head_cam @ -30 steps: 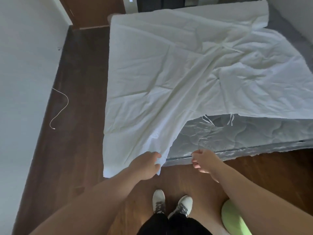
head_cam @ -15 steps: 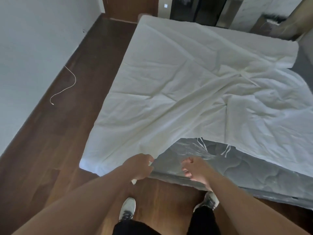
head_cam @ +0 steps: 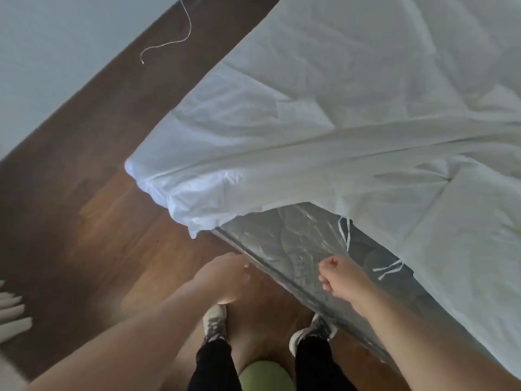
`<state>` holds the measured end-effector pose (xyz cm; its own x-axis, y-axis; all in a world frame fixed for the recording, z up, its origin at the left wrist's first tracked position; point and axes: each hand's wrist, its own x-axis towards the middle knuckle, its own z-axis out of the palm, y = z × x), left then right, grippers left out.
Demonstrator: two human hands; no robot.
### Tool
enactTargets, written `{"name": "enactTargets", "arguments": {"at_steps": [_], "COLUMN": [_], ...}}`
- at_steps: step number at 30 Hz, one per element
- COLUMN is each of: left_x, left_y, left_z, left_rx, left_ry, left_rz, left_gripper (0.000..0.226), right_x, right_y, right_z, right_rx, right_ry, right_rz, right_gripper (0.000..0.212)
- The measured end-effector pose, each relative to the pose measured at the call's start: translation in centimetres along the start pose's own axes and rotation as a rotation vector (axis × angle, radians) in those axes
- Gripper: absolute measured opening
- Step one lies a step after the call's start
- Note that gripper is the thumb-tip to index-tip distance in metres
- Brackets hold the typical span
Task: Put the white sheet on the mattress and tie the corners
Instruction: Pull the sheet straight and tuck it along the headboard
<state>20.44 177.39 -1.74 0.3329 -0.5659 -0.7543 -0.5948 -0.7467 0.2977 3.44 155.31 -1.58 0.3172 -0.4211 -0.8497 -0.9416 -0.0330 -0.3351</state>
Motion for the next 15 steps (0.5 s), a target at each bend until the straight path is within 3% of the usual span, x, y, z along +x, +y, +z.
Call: {"name": "enactTargets", "arguments": {"at_steps": [3,8,11,15], "left_x": [1.8,6.5,10.3,16.5], "left_y": [-0.7,-1.3,-1.9,-3.5], "left_z": [2.0,3.9,4.6,7.1], "left_rx": [-0.029,-0.124,-0.111,0.032], "left_ry": [-0.013,0.106,0.247,0.541], "left_rz": [-0.029,-0.014,0.001,0.03], "left_gripper": [0.044,0.043,0.05,0.049], "right_x": [1.5,5.3,9.4,14.5], "right_y": [0.1,-0.4,-2.3,-4.0], "right_z": [1.3,5.1,6.6,7.5], "right_rx": [0.053,-0.164,-0.265,-0.449], "right_ry": [0.027,0.055,0.137,0.419], "right_rz": [-0.005,-0.167,-0.332,-0.525], "right_gripper": [0.032,0.04,0.04,0.035]}}
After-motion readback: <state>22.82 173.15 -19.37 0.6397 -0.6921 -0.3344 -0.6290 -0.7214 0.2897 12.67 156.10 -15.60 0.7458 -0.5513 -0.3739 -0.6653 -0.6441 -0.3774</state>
